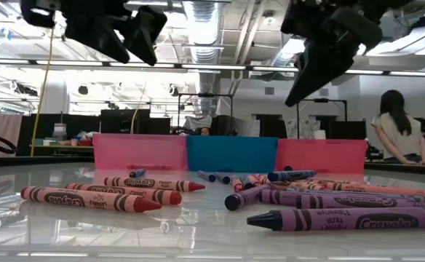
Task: Sort crayons
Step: Put the blue crayon into the yellow bin
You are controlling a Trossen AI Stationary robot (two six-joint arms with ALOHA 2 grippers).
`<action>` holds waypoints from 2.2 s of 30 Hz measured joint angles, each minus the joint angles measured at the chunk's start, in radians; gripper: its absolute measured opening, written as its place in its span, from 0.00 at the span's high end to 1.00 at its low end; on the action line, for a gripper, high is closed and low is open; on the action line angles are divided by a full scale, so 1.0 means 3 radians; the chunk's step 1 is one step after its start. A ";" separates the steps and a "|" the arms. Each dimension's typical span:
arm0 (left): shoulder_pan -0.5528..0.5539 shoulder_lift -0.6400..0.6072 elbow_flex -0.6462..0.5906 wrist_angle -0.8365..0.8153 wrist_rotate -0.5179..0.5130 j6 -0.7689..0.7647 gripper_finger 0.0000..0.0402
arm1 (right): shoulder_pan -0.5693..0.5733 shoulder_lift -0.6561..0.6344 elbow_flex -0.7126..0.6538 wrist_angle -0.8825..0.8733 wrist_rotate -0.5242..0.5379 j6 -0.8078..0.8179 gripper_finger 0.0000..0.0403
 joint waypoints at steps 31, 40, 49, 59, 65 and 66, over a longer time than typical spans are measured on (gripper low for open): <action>0.0375 0.1473 0.0017 -0.0057 0.0124 0.1148 0.53 | 0.0011 0.0312 0.0003 0.0115 -0.0037 0.0166 0.80; 0.0376 0.1508 0.0004 -0.0088 0.0161 0.1216 0.84 | 0.0011 0.0312 0.0003 0.0114 -0.0075 0.0229 0.80; 0.0379 0.1517 -0.0005 0.0058 0.0190 0.0836 0.96 | 0.0015 0.0312 0.0001 0.0197 -0.0074 0.0322 0.80; 0.0390 0.1273 0.0022 0.0295 0.0076 -0.0119 0.99 | 0.0226 0.0307 0.0001 0.0576 0.0235 0.0322 0.80; 0.0381 0.0856 0.0020 0.0553 -0.0006 -0.0387 1.00 | 0.0450 0.0298 0.0001 0.0669 0.0697 0.0323 0.80; 0.0382 0.0772 0.0022 0.0615 -0.0028 -0.0428 1.00 | 0.0498 0.0285 0.0001 0.0690 0.0765 0.0321 0.80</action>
